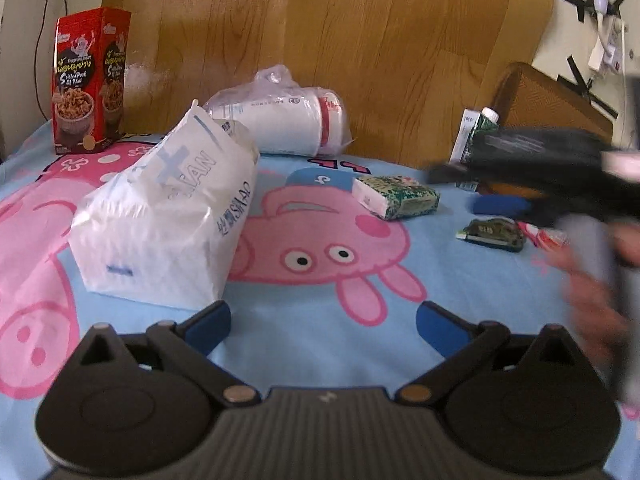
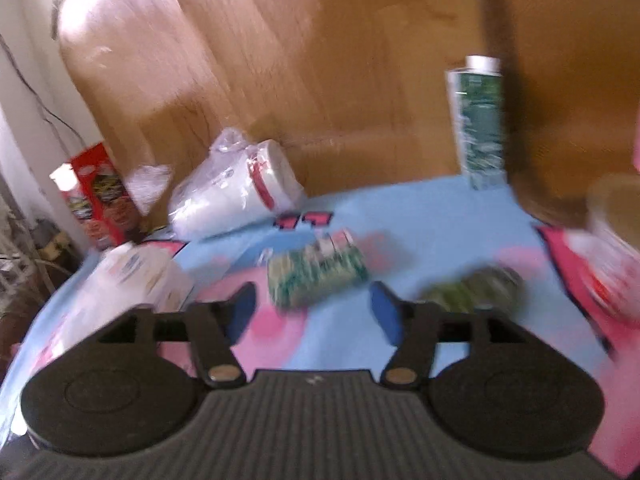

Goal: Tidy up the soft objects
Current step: 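Grasp the green patterned tissue pack with the right gripper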

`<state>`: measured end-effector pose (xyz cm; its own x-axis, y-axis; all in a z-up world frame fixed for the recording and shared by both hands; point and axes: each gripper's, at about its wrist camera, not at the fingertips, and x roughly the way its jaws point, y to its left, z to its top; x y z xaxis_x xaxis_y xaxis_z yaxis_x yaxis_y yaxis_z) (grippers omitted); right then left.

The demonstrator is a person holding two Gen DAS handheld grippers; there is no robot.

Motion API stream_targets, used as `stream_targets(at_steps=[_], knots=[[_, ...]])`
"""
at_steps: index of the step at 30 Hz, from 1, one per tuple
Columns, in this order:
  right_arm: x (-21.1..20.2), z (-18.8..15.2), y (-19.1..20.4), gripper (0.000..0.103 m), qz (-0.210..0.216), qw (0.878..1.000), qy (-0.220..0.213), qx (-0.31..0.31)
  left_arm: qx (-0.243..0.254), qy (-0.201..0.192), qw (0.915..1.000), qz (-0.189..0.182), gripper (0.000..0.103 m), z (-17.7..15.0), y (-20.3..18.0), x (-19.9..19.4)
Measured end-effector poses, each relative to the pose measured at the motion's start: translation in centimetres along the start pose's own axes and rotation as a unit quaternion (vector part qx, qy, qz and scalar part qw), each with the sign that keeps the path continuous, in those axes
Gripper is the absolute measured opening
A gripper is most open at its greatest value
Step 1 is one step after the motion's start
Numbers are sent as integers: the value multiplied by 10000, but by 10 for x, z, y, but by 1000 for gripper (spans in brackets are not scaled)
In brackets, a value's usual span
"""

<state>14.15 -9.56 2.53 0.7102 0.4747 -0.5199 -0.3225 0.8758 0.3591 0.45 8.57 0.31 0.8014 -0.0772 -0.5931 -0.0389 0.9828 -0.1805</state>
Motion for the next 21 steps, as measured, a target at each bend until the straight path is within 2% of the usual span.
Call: stream_targets(at_steps=[3,5,6,8,11,15,18,20,21], knots=[[42,10,10,87,-132,9995,246,-124,-114,-39,9999,-108,103,1,6,1],[63,9,11,81,-415,9970,514,-402,-163,-52,9997,-153,103,2,8,1],[63,6,16,78,-470,9956,416,-693,-185,-61,9997,-172,103,2,9,1],[57,2,15,70,-297,9955,473,-762,-240,-79,9994,-217,103,2,11,0],[32,-10,11,68,-140,9955,470,-813,-362,-124,9988,-298,103,3,16,-2],[-31,-42,-4,67,-25,9933,495,-1046,-460,-145,9982,-342,103,3,20,-3],[-83,-72,-14,69,387,9897,636,-1221,-346,-102,9986,-374,103,2,16,-2],[-125,-101,-27,74,541,9874,635,-1345,-194,-30,9980,-601,103,2,13,-2],[-141,-113,-31,77,486,9873,550,-1409,-92,18,9969,-777,102,1,10,-2]])
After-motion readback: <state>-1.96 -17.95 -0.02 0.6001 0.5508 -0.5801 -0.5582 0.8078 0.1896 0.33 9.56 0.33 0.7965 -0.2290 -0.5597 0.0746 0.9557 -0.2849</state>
